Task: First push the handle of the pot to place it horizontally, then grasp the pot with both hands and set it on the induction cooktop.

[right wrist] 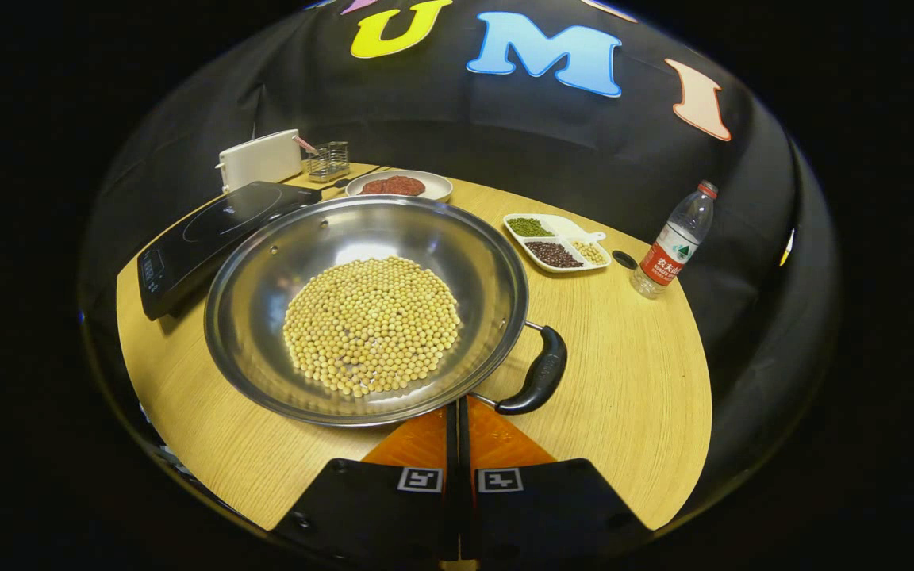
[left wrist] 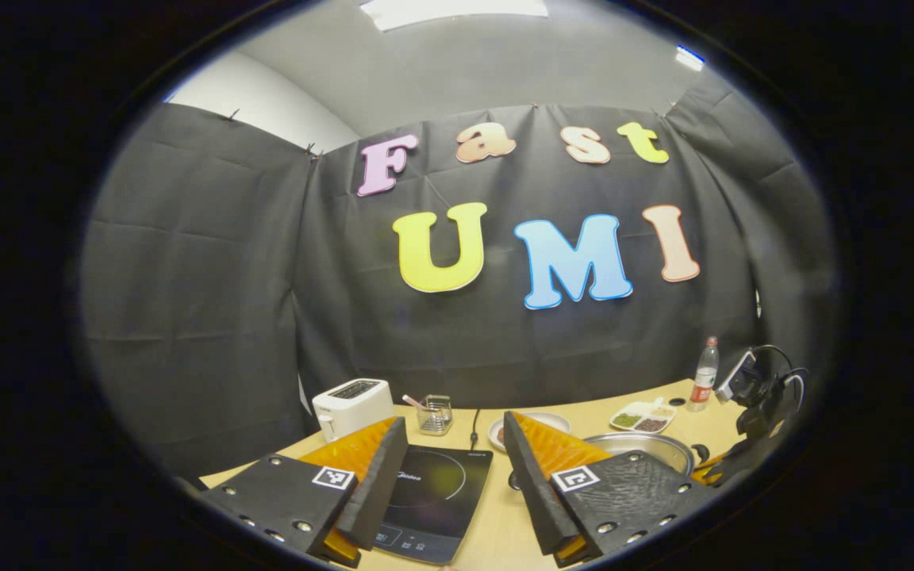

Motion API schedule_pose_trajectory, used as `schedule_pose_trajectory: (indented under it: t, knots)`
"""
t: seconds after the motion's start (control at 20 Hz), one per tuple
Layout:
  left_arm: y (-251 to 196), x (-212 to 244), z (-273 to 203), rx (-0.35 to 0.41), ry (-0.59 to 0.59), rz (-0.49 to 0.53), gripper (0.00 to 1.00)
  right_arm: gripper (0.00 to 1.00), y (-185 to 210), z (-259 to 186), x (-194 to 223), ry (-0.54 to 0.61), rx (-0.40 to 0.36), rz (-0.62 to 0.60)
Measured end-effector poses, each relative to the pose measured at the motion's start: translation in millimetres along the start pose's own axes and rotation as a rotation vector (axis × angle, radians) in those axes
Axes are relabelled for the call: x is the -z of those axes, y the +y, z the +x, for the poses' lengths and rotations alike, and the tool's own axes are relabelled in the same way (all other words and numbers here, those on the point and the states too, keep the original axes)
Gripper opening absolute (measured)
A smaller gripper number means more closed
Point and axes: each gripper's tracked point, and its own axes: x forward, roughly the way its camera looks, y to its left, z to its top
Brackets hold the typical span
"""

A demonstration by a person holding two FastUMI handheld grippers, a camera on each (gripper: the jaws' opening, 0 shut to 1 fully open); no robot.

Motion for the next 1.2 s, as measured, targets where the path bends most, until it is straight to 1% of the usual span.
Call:
schedule_pose_trajectory:
  t: [0.2, 0.3, 0.35, 0.4, 0.45, 0.55, 0.65, 0.7, 0.75, 0.9, 0.95, 1.0, 1.05, 1.1, 1.15, 1.2]
  knots:
    - [-5, 6, 3, 0.002, 0.015, 0.003, 0.72, 0.02, -18, 7, -8, -0.019, 0.061, 0.055]
    - [-8, 10, 4, 0.007, 0.023, 0.004, 0.72, 0.02, -28, 9, -11, -0.036, 0.103, 0.08]
    - [-9, 14, 5, 0.012, 0.029, 0.0, 0.75, 0.0, -33, 9, -15, -0.05, 0.127, 0.092]
    - [-10, 17, 7, 0.017, 0.036, -0.008, 0.72, 0.02, -37, 6, -22, -0.076, 0.144, 0.106]
    - [-12, 20, 9, 0.023, 0.044, -0.021, 0.72, 0.02, -40, 2, -29, -0.105, 0.151, 0.129]
    - [-14, 28, 14, 0.035, 0.06, -0.042, 0.72, 0.03, -41, -9, -42, -0.16, 0.141, 0.177]
    - [-17, 37, 21, 0.049, 0.075, -0.057, 0.72, 0.12, -44, -21, -54, -0.219, 0.139, 0.214]
    - [-18, 39, 25, 0.057, 0.081, -0.06, 0.72, 0.31, -44, -29, -61, -0.248, 0.132, 0.238]
    - [-21, 44, 29, 0.07, 0.088, -0.062, 0.72, 0.44, -43, -34, -67, -0.27, 0.116, 0.26]
    - [-33, 55, 42, 0.123, 0.115, -0.071, 0.72, 0.94, -44, -45, -77, -0.312, 0.119, 0.285]
    - [-40, 61, 47, 0.147, 0.134, -0.073, 0.72, 0.96, -44, -47, -80, -0.323, 0.122, 0.283]
    - [-45, 68, 52, 0.165, 0.151, -0.075, 0.75, 0.96, -43, -49, -82, -0.33, 0.119, 0.281]
    - [-49, 75, 59, 0.173, 0.166, -0.077, 0.72, 0.96, -41, -49, -82, -0.32, 0.11, 0.282]
    - [-52, 78, 64, 0.181, 0.176, -0.081, 0.75, 0.96, -34, -47, -80, -0.305, 0.081, 0.289]
    - [-57, 83, 69, 0.193, 0.185, -0.087, 0.72, 0.96, -29, -47, -80, -0.294, 0.053, 0.298]
    - [-60, 87, 74, 0.2, 0.192, -0.088, 0.72, 0.96, -31, -44, -79, -0.289, 0.056, 0.299]
